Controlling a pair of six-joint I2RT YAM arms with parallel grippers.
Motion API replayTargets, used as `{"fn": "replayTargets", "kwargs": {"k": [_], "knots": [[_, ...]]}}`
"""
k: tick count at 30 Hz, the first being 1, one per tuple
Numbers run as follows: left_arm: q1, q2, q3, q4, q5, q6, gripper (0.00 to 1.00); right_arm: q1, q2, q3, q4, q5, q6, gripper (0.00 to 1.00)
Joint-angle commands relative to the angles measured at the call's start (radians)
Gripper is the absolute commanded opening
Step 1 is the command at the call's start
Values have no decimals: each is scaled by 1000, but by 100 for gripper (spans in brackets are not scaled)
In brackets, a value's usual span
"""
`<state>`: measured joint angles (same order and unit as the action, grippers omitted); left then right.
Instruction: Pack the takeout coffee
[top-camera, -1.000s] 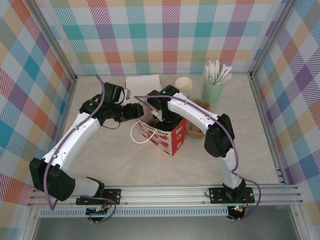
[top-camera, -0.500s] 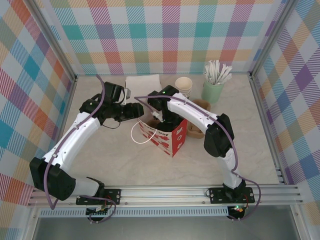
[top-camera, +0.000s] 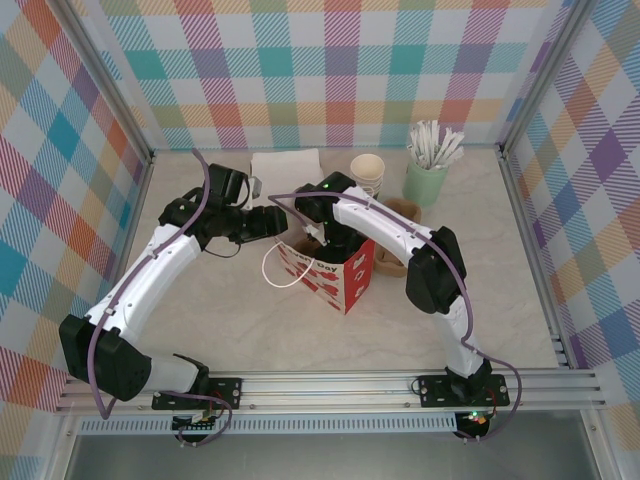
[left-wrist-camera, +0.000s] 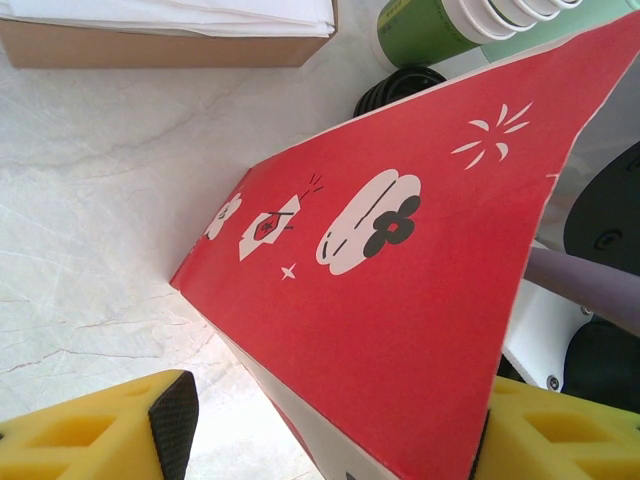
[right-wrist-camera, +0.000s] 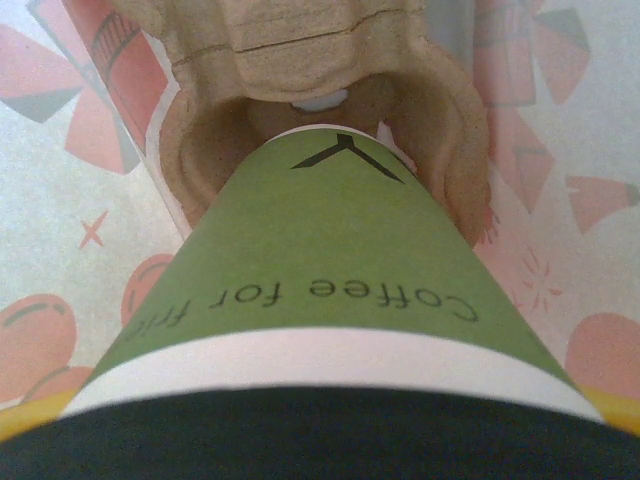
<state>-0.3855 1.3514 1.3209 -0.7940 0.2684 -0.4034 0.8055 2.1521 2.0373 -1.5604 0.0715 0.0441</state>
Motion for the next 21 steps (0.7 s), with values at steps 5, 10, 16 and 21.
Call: {"fn": "replayTargets", "kwargs": {"k": [5, 10, 16, 21], "knots": [[-6, 3, 24, -21, -15, 12, 67, -8, 19, -27, 21, 6, 13, 77], [-6, 2, 24, -22, -16, 11, 67, -12, 26, -55, 47, 3, 10, 77], [-7, 3, 24, -24, -17, 11, 67, -17, 35, -90, 86, 1, 7, 77], [-7, 3, 23, -24, -17, 11, 67, -19, 38, -112, 103, -2, 7, 77]]}}
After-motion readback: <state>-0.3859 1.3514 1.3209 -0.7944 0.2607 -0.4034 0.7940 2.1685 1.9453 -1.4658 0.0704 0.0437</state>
